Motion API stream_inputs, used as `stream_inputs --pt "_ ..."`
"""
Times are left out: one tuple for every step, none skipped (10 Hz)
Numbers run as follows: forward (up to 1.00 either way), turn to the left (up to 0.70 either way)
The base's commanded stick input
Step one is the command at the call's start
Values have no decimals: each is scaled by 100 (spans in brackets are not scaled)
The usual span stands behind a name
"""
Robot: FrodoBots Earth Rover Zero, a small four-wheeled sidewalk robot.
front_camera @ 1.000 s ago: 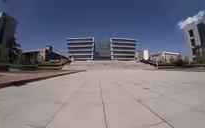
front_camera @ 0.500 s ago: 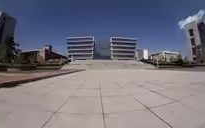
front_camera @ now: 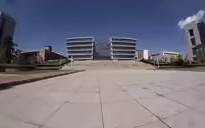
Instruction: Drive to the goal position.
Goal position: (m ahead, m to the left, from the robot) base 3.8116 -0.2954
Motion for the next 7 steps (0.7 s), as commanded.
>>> stream_inputs --pt "70 1" --pt "70 1" --pt "70 1" --pt "70 1" --pt "70 1" --pt "70 1" --pt "70 1"
